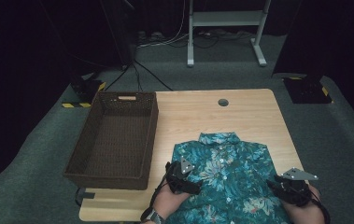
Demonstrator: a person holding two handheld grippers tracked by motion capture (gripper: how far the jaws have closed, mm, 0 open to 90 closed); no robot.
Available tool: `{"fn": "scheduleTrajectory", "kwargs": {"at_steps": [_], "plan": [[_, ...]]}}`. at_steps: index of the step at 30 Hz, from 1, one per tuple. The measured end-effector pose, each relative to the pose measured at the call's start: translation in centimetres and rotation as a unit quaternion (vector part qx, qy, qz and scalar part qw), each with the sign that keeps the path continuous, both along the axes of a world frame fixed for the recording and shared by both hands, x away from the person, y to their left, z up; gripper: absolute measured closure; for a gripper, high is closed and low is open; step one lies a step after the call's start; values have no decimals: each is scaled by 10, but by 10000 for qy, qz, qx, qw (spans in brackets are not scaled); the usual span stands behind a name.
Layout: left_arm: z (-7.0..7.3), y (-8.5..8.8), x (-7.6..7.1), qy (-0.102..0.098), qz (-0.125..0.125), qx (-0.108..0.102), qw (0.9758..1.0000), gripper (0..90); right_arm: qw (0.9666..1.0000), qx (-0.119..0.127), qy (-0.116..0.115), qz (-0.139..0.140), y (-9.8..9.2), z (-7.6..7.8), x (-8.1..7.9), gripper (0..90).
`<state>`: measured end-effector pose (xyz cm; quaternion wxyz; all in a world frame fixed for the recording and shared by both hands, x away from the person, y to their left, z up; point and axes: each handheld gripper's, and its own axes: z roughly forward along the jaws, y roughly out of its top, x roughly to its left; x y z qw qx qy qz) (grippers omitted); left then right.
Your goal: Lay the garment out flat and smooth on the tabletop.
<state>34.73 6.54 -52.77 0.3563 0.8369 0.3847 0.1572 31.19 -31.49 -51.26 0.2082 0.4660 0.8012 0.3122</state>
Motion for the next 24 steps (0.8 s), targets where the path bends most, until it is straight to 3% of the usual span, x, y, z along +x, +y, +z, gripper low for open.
{"fn": "scheduleTrajectory", "kwargs": {"at_steps": [8,12,16,17,19,21,22,24], "plan": [[10,6,22,4,160,-118,9998,4,9998,162,31,-125,-2,0,21,602],[12,7,32,73,214,-89,9997,4,9999,65,78,2,5,-9,23,598],[16,9,40,222,387,-202,9988,11,9998,-30,112,138,10,-13,21,590],[18,10,42,269,404,-227,9986,33,9998,-59,103,155,10,-13,21,588],[21,12,45,324,475,-272,9980,207,9997,-76,95,191,11,-15,20,588],[23,11,48,216,622,-77,9978,292,9998,-21,90,184,10,-15,20,589],[24,10,49,154,648,34,9978,376,9998,-7,74,194,9,-15,20,592],[26,7,52,80,839,209,9962,469,9997,33,55,224,8,-16,18,594]]}}
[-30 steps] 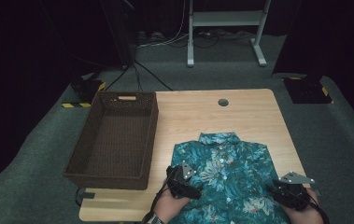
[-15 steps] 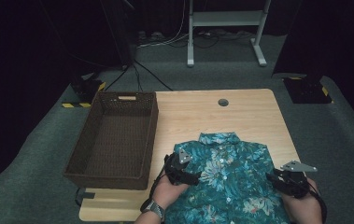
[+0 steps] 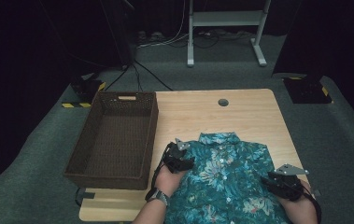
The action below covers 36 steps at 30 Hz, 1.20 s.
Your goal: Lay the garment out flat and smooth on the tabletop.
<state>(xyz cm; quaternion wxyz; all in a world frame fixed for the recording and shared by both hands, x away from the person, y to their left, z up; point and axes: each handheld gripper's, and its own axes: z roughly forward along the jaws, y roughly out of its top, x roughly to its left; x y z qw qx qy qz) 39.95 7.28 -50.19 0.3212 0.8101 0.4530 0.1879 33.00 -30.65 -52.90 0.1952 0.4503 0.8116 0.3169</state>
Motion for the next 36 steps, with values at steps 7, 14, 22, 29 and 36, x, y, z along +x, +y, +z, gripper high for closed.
{"fn": "scheduleTrajectory", "kwargs": {"at_steps": [7,14,22,29,36], "plan": [[-5,2,18,-187,633,417,9970,639,10000,56,-4,57,-1,-1,-1,594],[-17,15,23,-8,1049,313,9940,444,10000,66,-8,72,-1,-1,-1,594],[-26,23,28,276,1080,-281,9934,439,10000,65,-8,40,0,-1,-2,594],[-27,24,23,135,1008,-179,9947,579,10000,69,-15,33,0,-1,-2,594],[-29,26,22,30,1061,-278,9940,659,9999,99,-21,9,-1,-2,-3,592]]}}
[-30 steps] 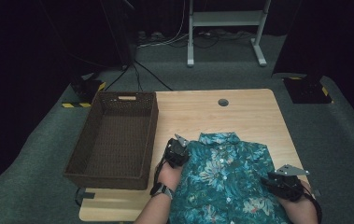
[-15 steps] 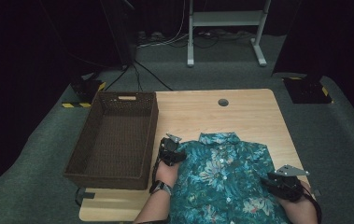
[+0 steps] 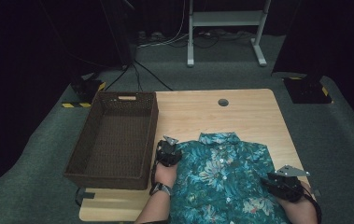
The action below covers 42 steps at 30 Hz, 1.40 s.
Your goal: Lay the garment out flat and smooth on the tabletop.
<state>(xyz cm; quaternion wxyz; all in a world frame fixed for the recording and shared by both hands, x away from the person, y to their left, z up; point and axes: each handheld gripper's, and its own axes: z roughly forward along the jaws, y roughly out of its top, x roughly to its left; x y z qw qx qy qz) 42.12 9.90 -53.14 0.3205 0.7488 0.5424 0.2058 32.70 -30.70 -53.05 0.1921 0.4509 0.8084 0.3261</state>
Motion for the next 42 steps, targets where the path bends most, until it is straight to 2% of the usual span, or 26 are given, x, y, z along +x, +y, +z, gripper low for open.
{"fn": "scheduleTrajectory", "kwargs": {"at_steps": [3,8,15,18,23,27,30,37,40,42], "plan": [[-1,-1,1,-54,12,-35,10000,696,10000,-3,-13,-7,0,0,0,592],[-3,-2,0,-142,-84,-132,9998,813,10000,28,27,-51,0,0,-1,589],[-7,-1,-4,-335,-84,-197,9992,832,9997,87,-13,-218,-3,11,6,590],[-8,-2,-4,-347,-99,-210,9991,830,9994,53,10,-350,-8,15,15,591],[-8,-1,-3,-344,-115,-228,9991,833,9978,279,125,-583,-16,18,37,600],[-8,-1,-4,-346,-149,-220,9990,830,9971,229,185,-707,-16,18,56,600],[-7,1,-2,-289,-152,-290,9990,829,9962,253,218,-805,-16,19,71,595],[-6,-1,-2,-280,-177,-191,9993,828,9944,162,359,-984,-13,14,103,563],[-4,-2,0,-185,-203,-146,9995,832,9924,115,482,-1122,-14,9,115,560],[-2,-3,2,-77,-214,-92,9997,841,9923,144,464,-1143,-14,8,119,569]]}}
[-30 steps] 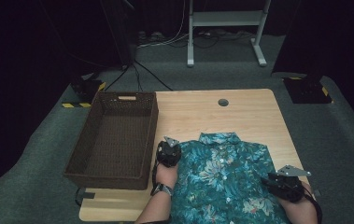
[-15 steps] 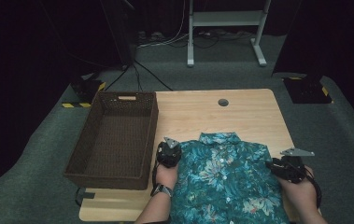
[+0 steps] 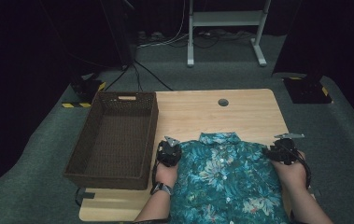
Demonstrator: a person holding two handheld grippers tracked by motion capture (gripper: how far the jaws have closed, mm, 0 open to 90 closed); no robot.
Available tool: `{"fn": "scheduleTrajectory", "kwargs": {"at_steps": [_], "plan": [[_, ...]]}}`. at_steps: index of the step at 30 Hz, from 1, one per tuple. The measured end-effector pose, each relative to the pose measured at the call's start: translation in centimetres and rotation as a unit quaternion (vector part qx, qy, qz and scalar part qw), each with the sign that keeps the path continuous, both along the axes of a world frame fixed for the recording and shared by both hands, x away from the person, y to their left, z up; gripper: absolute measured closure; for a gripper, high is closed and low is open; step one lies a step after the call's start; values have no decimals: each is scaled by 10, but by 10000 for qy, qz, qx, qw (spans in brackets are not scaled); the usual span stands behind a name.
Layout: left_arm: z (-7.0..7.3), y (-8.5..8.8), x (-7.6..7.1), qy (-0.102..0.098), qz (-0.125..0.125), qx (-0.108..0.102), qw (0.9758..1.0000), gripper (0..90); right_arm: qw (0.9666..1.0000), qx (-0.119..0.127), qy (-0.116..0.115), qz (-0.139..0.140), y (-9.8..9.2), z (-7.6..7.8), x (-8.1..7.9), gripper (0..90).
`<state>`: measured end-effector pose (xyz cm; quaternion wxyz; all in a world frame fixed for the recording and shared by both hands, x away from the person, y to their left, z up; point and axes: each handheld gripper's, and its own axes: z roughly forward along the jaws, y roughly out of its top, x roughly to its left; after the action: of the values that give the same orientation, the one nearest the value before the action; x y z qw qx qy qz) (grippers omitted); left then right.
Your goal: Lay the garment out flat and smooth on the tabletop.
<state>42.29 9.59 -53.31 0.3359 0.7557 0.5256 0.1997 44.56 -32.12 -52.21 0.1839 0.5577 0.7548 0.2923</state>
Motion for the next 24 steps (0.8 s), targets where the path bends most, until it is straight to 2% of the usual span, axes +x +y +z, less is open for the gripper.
{"fn": "scheduleTrajectory", "kwargs": {"at_steps": [1,3,4,7,9,11,15,19,24], "plan": [[1,-1,1,30,-11,48,10000,843,10000,13,27,26,1,1,1,608],[1,-1,1,38,-32,96,9999,850,9997,-162,32,178,6,1,1,661],[1,-1,1,41,-36,88,9999,852,9993,-248,9,273,9,2,1,728],[2,-1,2,102,-18,31,9999,866,9990,-235,18,376,14,2,0,858],[5,-2,5,154,-37,101,9998,870,9986,-327,-6,410,17,2,-1,870],[10,-1,8,123,-16,78,9999,871,9981,-413,-47,453,20,4,-1,872],[25,1,15,-52,17,8,10000,872,9980,-417,-206,428,18,14,-2,873],[46,0,24,-248,17,-107,9996,872,9974,-429,-436,378,16,33,-1,873],[76,-5,35,-599,-16,-241,9979,872,9946,-551,-821,309,14,64,4,873]]}}
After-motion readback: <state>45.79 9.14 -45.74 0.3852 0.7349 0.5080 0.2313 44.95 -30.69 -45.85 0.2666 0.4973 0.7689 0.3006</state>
